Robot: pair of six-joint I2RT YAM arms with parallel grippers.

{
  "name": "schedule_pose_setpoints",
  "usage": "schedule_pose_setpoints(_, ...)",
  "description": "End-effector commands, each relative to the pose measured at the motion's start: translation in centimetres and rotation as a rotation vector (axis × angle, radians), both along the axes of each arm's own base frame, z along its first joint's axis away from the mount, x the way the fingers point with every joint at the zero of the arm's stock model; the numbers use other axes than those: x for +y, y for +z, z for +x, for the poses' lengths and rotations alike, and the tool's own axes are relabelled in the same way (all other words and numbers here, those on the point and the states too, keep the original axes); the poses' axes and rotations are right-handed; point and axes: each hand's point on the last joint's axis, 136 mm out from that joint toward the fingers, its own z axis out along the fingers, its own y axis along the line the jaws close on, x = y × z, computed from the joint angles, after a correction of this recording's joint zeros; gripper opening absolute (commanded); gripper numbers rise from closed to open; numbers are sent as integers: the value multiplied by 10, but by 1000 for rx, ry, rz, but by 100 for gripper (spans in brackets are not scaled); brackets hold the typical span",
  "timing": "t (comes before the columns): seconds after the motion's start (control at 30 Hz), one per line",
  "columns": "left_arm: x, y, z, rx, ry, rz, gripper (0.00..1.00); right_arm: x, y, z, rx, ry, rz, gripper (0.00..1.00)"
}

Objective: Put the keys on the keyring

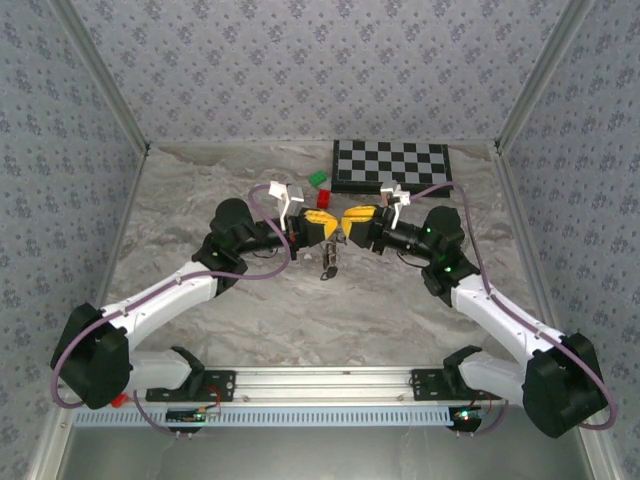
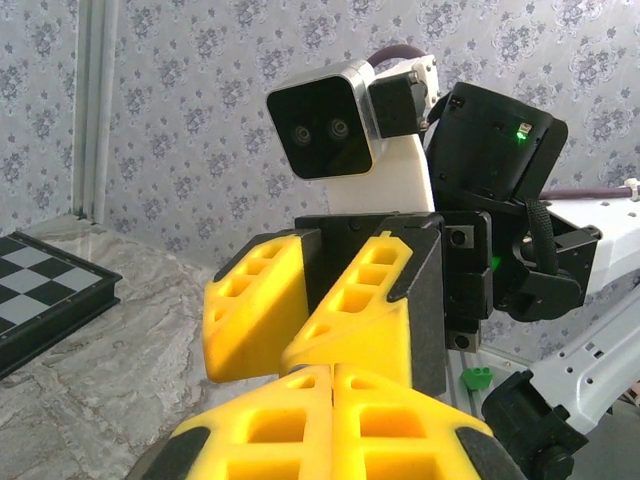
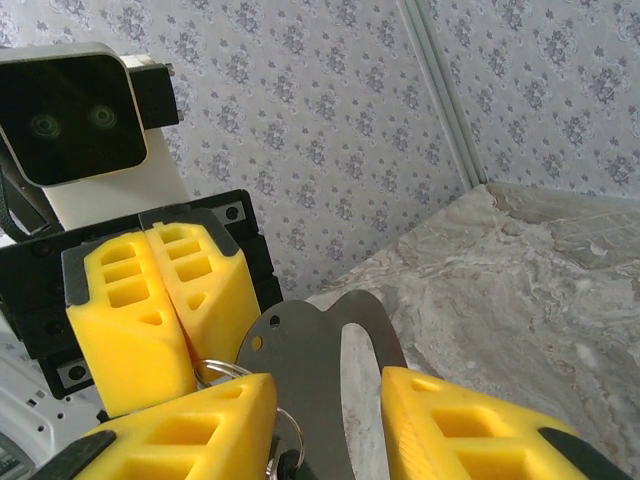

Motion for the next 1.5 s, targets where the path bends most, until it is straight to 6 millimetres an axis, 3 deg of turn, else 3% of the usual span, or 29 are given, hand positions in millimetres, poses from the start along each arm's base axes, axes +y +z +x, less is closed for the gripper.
schedule_pose_setpoints(0.0,-1,18,-3,-47,-8,-39,0,4,16,-18,-62,75,34,35)
schedule_pose_setpoints(0.43,0,17,-1,-49,2,-32,0,-23,7,-21,-80,-48,-20,39)
schedule_pose_setpoints(1.13,-2,17,-3,-47,-14,-29,0,13,17,-29,-170,126,-18,41)
schedule_pose_setpoints(1.2,-2,17,-4,-46,-19,-28,0,15,18,-29,-174,129,-18,35)
schedule_pose_setpoints(1.37,-2,17,-3,-49,-15,-27,0,16,13,-27,-147,131,-36,0)
schedule_pose_setpoints(1.47,0,17,-3,-53,-9,-25,0,13,9,-26,-140,116,-57,0)
